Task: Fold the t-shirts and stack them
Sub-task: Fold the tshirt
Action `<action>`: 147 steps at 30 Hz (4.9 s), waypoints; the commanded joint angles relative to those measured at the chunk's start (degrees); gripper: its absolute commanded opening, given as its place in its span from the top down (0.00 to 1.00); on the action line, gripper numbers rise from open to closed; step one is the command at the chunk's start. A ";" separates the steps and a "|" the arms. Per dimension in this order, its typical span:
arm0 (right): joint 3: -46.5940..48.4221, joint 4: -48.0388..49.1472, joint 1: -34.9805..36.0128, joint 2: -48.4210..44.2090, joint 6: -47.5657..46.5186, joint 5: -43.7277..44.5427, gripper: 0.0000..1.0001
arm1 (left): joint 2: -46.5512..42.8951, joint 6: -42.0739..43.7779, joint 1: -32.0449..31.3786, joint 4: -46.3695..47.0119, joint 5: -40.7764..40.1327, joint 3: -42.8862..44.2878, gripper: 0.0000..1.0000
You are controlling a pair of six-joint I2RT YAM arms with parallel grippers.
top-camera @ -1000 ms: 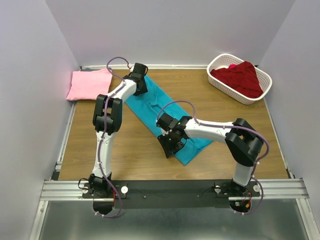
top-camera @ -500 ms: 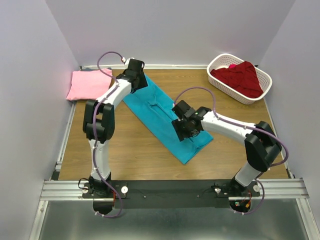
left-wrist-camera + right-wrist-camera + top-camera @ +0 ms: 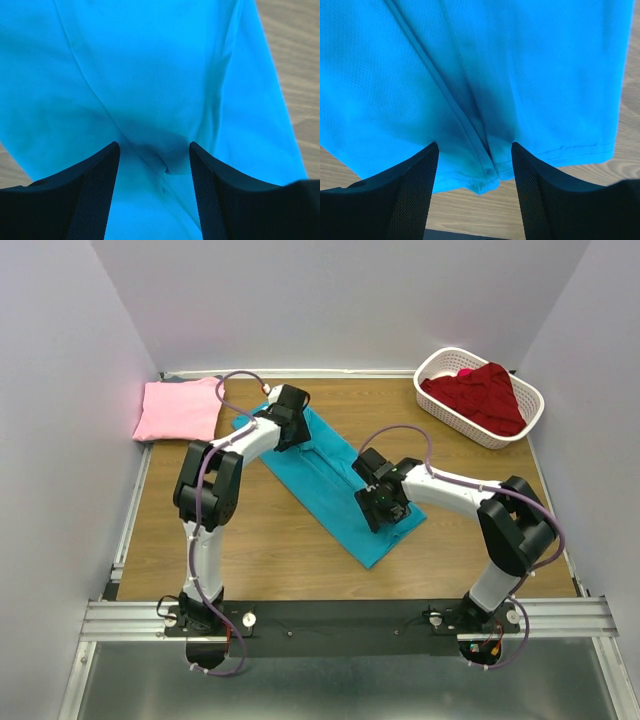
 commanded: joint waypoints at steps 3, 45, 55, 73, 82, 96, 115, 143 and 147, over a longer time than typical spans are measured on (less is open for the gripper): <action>-2.45 -0.67 -0.06 2.28 -1.59 -5.91 0.32 | 5.05 -0.59 -0.06 -1.81 -0.35 4.55 0.37; 15.92 -1.37 9.44 7.57 10.00 -16.84 0.20 | 15.27 7.15 0.90 2.84 14.25 35.86 0.15; 4.95 -1.29 2.59 -1.58 11.76 -8.30 0.21 | -7.40 7.93 1.08 -4.78 1.41 18.21 0.16; -2.89 3.54 1.79 -1.67 16.86 -11.20 0.43 | -47.58 -1.99 -8.94 -14.56 8.09 -39.20 0.21; -4.83 4.16 1.88 -0.62 17.48 -12.87 0.47 | -46.45 -4.28 -13.68 -15.61 8.53 -42.11 0.22; -7.02 4.77 1.88 0.53 17.65 -15.77 0.62 | -42.41 -5.34 -15.71 -15.09 9.32 -42.72 0.25; -7.11 5.13 1.88 0.97 16.95 -16.03 0.99 | -38.98 -6.22 -18.78 -16.14 10.38 -43.60 0.32; -8.08 5.65 1.88 0.71 17.04 -15.42 0.99 | -37.30 -6.75 -20.46 -17.99 10.37 -44.57 0.72; -8.17 5.74 1.88 0.62 17.21 -15.33 0.99 | -37.48 -6.57 -20.46 -18.07 10.55 -45.00 0.67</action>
